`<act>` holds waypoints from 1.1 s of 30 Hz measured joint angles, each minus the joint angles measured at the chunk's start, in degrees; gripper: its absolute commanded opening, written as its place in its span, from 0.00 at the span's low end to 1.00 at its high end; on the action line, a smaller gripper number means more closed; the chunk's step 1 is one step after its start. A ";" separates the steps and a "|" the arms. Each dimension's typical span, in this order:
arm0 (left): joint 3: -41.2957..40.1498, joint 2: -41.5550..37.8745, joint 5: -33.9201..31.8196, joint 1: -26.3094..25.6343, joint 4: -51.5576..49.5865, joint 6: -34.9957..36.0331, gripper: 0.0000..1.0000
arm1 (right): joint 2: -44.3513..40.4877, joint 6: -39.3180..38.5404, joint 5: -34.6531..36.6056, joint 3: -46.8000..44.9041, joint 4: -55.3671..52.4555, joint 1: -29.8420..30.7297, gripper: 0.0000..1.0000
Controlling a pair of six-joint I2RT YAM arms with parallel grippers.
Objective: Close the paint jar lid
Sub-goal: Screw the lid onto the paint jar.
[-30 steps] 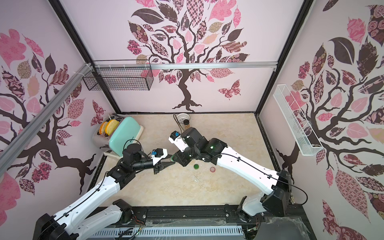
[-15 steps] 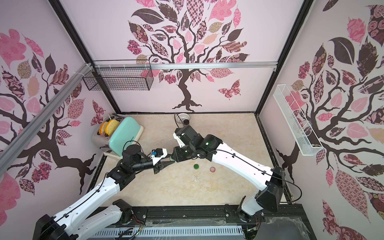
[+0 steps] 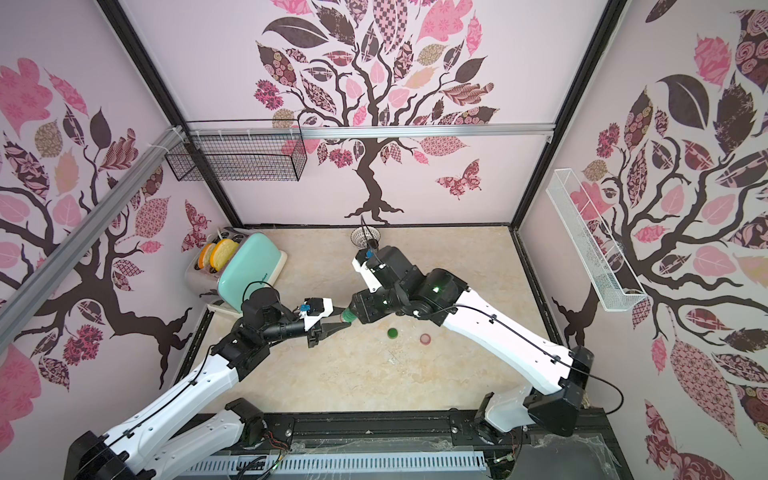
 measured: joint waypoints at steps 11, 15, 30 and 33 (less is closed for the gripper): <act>2.23 1.46 9.35 0.00 -6.40 2.27 0.20 | -8.17 -29.79 -9.11 -9.14 2.93 -1.09 0.86; 4.31 2.51 13.51 0.00 -10.71 4.61 0.20 | -10.45 -41.20 -15.45 -14.86 5.60 -1.09 0.83; 5.46 5.14 15.78 0.00 -16.96 8.72 0.20 | -4.90 -53.72 -23.71 -17.11 10.78 -1.09 0.58; 5.46 5.05 14.99 0.00 -16.94 8.72 0.20 | -3.96 -54.12 -24.50 -16.96 10.71 -1.09 0.50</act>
